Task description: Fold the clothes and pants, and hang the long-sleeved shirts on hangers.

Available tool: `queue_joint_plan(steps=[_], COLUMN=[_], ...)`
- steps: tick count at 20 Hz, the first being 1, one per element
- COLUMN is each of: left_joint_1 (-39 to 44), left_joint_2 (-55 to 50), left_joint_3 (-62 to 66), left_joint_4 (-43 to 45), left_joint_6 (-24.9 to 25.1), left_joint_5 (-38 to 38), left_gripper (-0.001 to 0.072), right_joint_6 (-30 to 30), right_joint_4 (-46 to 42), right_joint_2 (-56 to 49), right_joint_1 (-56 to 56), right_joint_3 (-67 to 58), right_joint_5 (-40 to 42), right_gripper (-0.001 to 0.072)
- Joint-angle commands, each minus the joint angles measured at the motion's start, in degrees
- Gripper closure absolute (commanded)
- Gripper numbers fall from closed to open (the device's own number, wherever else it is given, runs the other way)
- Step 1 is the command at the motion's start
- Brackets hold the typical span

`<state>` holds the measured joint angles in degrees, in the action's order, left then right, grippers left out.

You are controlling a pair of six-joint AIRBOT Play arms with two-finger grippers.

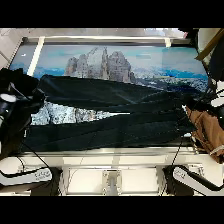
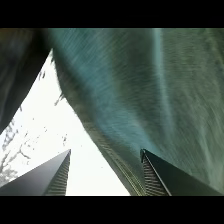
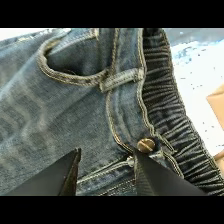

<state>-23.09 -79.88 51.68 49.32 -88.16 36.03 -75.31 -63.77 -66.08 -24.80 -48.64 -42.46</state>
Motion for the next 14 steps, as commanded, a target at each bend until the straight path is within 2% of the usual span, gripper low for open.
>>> queue_joint_plan(steps=[1,4,7,8,9,11,13,14], left_joint_1=[3.0,6.2,7.3,7.3,7.3,6.8,6.2,6.1], left_joint_2=[-2.0,-3.5,-5.3,-5.9,-6.1,-6.1,-5.3,-4.4], left_joint_3=[-6.4,-6.2,-3.9,-3.0,-2.1,0.5,4.3,6.4], left_joint_4=[-9.0,-12.0,-11.9,-11.9,-11.8,-10.1,-3.9,0.9], left_joint_6=[0.1,0.1,0.1,0.1,0.3,3.2,6.8,6.8], left_joint_5=[-13.6,-23.3,-24.9,-25.9,-27.9,-29.7,-25.8,-22.0], left_gripper=[0.0233,0.0235,0.0261,0.046,0.0689,0.0696,0.0697,0.0698], right_joint_6=[0.0,0.0,0.0,0.0,0.0,0.0,-0.1,-0.8], right_joint_4=[1.2,2.5,2.5,2.5,2.4,1.8,1.0,1.2], right_joint_2=[1.1,1.2,1.2,1.1,1.1,1.1,0.5,-0.2], right_joint_1=[0.0,0.0,0.0,0.0,0.0,-0.1,-0.9,-1.9], right_joint_3=[-0.1,-0.1,-0.1,-0.1,-0.1,-0.1,-0.1,-0.1], right_joint_5=[-0.2,-0.9,-1.7,-1.8,-1.7,-1.5,-1.0,-0.1], right_gripper=[0.0343,0.0343,0.0343,0.0343,0.0343,0.0343,0.0343,0.0343])
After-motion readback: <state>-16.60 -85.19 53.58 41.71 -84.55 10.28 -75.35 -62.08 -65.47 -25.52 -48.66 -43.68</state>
